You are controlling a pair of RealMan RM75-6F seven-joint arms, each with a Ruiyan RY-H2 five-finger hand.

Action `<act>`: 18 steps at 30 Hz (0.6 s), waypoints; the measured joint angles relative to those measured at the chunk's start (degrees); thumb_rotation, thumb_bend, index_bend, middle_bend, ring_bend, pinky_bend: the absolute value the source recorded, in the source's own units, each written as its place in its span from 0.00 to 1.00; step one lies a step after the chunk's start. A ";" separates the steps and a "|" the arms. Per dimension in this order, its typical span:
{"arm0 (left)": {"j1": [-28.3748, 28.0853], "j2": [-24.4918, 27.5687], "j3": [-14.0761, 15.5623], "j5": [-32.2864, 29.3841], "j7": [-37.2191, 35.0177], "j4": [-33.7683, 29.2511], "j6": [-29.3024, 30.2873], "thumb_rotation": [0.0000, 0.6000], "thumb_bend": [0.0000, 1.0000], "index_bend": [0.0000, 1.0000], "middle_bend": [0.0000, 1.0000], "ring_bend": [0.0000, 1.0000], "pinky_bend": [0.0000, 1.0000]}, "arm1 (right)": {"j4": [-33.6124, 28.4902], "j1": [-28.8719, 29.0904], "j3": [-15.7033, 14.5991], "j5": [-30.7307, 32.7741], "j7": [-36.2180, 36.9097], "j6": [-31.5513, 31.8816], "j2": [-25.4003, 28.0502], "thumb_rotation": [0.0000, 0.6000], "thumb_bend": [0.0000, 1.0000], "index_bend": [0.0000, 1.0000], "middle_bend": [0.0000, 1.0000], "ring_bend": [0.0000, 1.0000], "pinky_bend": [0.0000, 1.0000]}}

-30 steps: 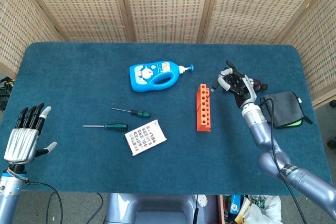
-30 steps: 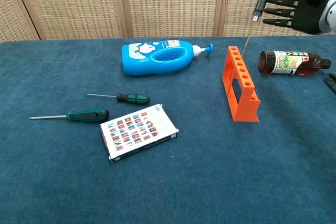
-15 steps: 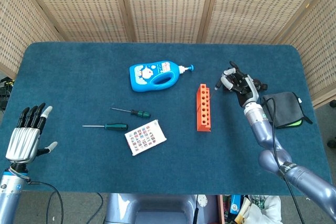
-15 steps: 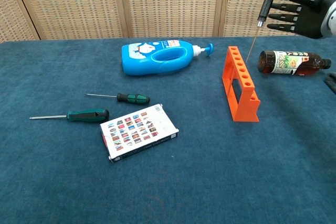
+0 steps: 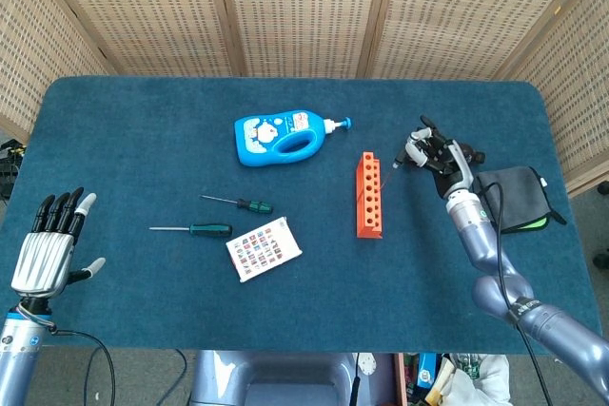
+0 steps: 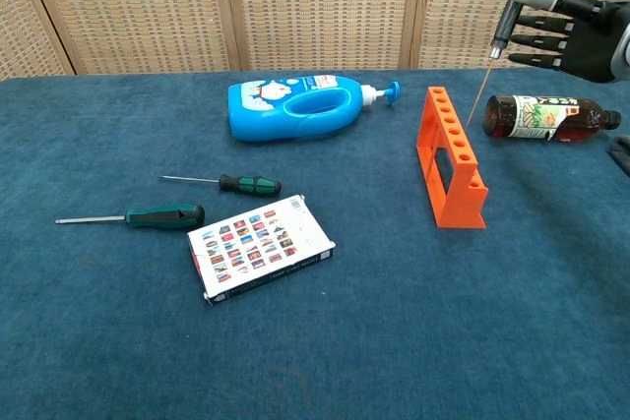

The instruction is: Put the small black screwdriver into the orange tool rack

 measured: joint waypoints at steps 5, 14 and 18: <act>0.02 0.05 0.04 -0.04 -0.07 0.01 0.04 1.00 0.00 0.00 0.00 0.00 0.00 | 0.37 0.25 -0.35 -0.39 0.36 -0.02 -0.42 1.00 0.29 0.61 0.00 0.00 0.00; -0.03 -0.01 0.08 -0.22 -0.06 0.21 -0.11 1.00 0.00 0.00 0.00 0.00 0.00 | 1.43 0.79 -0.62 -0.51 0.97 -0.60 -0.67 1.00 0.29 0.61 0.00 0.00 0.00; -0.09 -0.07 0.12 -0.25 0.08 0.22 -0.21 1.00 0.00 0.00 0.00 0.00 0.00 | 1.75 0.80 -0.99 -0.64 1.29 -0.79 -0.87 1.00 0.29 0.61 0.00 0.00 0.00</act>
